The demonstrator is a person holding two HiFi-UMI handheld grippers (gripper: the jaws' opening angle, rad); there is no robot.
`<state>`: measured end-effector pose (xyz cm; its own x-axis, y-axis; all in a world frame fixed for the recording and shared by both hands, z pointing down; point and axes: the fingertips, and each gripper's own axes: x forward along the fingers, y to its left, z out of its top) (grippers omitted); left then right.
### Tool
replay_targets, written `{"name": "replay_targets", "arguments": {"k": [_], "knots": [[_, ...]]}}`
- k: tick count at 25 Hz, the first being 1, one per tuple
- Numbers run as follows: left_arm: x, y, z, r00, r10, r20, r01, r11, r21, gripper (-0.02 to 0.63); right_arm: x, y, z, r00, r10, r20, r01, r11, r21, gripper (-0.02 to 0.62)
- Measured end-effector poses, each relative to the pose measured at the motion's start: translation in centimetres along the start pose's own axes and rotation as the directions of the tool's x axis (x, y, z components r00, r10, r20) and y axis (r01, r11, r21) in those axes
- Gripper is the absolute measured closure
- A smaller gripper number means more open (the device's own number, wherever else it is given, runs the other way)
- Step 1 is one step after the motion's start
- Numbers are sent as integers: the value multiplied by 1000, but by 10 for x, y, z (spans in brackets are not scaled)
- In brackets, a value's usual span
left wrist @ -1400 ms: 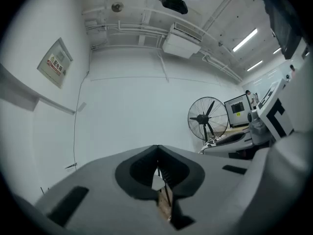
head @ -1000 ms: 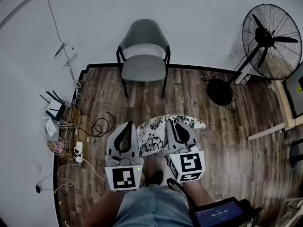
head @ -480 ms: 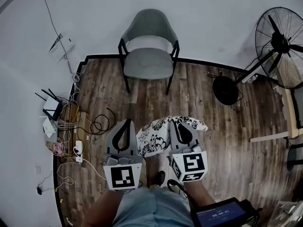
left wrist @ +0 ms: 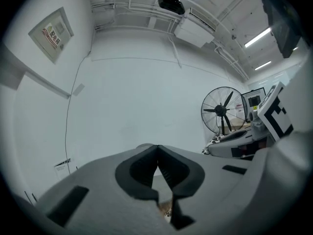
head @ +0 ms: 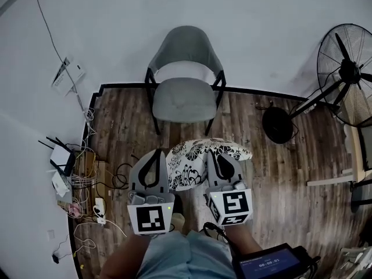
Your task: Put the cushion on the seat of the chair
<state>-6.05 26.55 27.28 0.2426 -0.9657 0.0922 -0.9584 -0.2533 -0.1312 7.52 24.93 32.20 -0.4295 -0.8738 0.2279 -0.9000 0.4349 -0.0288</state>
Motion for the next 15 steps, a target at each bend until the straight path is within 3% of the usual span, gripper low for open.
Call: {"name": "replay_targets", "arguments": {"k": [8, 15], "knots": [[59, 35, 24, 998, -40, 46, 40, 999, 0, 597, 57, -14, 50, 999, -30, 38, 31, 999, -34, 577], [98, 32, 21, 997, -69, 31, 69, 998, 2, 597, 82, -41, 56, 998, -51, 31, 51, 998, -25, 577]]}}
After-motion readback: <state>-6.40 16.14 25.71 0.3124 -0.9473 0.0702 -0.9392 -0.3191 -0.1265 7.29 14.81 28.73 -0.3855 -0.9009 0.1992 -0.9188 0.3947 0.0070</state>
